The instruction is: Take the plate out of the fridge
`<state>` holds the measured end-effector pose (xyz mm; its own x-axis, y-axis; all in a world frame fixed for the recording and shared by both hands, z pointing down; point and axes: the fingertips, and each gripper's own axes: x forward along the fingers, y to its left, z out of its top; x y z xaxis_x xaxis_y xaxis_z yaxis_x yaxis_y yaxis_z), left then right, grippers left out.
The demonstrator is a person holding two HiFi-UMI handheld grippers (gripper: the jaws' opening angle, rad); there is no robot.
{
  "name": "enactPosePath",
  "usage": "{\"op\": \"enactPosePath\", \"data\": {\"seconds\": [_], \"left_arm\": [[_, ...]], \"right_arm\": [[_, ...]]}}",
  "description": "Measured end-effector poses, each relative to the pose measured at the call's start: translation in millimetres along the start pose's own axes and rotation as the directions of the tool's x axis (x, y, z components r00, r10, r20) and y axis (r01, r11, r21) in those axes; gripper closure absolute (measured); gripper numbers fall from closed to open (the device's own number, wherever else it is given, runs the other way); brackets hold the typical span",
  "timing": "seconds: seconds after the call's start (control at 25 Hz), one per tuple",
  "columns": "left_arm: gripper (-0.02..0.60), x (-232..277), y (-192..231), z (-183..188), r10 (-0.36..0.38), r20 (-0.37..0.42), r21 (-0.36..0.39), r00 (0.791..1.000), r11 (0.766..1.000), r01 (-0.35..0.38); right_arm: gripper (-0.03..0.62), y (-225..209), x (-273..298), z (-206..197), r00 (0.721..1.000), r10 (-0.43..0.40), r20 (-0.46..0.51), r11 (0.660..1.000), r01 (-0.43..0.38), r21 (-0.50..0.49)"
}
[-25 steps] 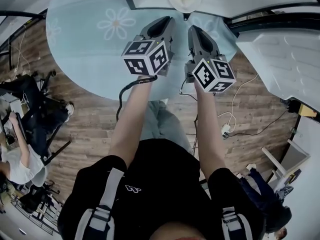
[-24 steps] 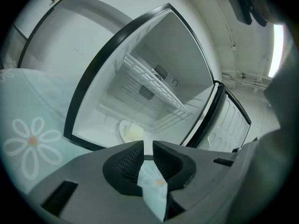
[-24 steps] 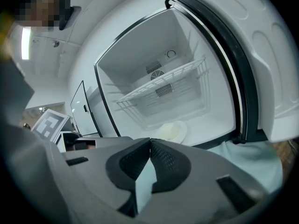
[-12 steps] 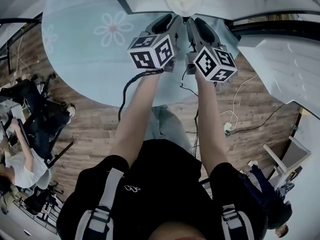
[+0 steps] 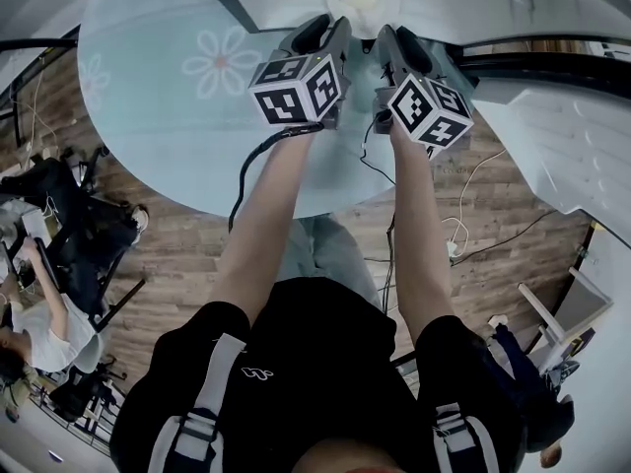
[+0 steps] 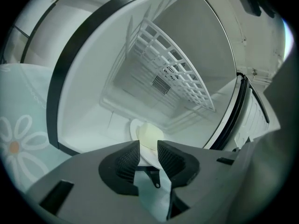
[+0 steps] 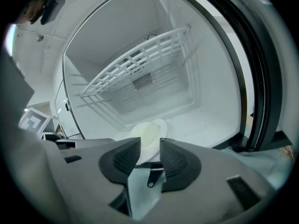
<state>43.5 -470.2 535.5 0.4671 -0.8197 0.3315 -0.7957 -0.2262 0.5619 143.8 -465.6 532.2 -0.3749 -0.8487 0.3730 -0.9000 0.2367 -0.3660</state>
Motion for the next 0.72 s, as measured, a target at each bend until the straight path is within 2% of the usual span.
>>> {"op": "enactPosePath", "data": {"seconds": [0.32, 0.72], "left_arm": [[0.454, 17, 13, 8, 0.067, -0.035, 0.095, 0.997, 0.993, -0.063], [0.454, 33, 17, 7, 0.069, -0.073, 0.093, 0.995, 0.994, -0.062]], "right_arm": [[0.462, -23, 18, 13, 0.999, -0.038, -0.011, 0.999, 0.038, -0.025], [0.462, -28, 39, 13, 0.998, -0.030, -0.049, 0.998, 0.027, -0.052]]}}
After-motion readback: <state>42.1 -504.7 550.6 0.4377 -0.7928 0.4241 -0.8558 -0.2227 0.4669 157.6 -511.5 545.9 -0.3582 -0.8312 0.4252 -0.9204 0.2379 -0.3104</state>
